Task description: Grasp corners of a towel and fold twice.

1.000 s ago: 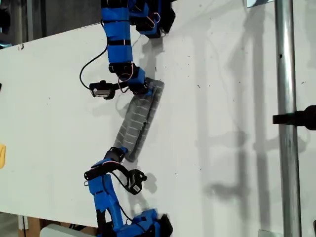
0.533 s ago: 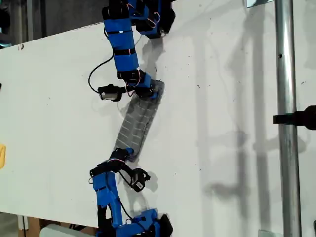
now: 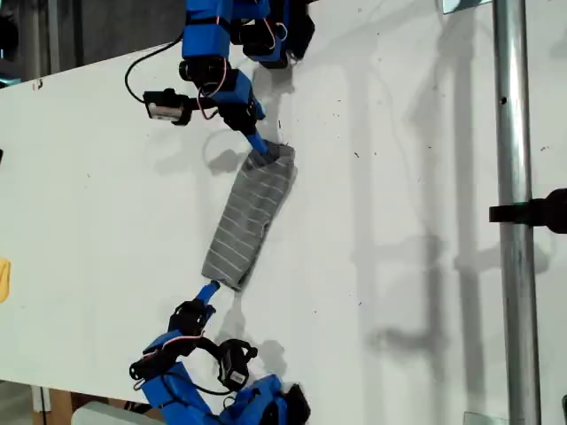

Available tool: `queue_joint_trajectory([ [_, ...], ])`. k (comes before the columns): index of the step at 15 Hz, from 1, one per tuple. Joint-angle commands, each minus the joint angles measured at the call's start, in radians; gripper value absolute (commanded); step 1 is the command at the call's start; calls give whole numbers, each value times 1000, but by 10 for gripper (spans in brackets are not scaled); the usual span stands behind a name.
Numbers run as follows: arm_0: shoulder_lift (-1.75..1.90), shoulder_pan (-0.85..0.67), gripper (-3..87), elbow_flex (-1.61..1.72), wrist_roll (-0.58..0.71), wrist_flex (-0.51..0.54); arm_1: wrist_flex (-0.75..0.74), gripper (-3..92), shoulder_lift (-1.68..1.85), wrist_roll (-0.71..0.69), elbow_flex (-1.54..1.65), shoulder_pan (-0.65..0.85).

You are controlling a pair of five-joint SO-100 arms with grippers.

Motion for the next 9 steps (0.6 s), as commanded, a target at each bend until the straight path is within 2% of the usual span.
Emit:
queue_joint_trajectory([
  [1, 350, 107, 233, 198, -115, -17, 132, 338, 419, 192, 103, -120],
  [2, 514, 170, 219, 348, -198, -58, 107, 316, 529, 268, 146, -213],
  [4, 818, 350, 161, 637, -442, -181, 115, 332, 488, 477, 195, -371],
  [6, 922, 555, 107, 877, -614, -396, 110, 385, 463, 650, 229, -482],
  [7, 917, 635, 93, 985, -667, -499, 106, 417, 446, 687, 225, -489],
  [9, 1015, 776, 40, 1154, -652, -664, 78, 462, 373, 772, 221, -499],
])
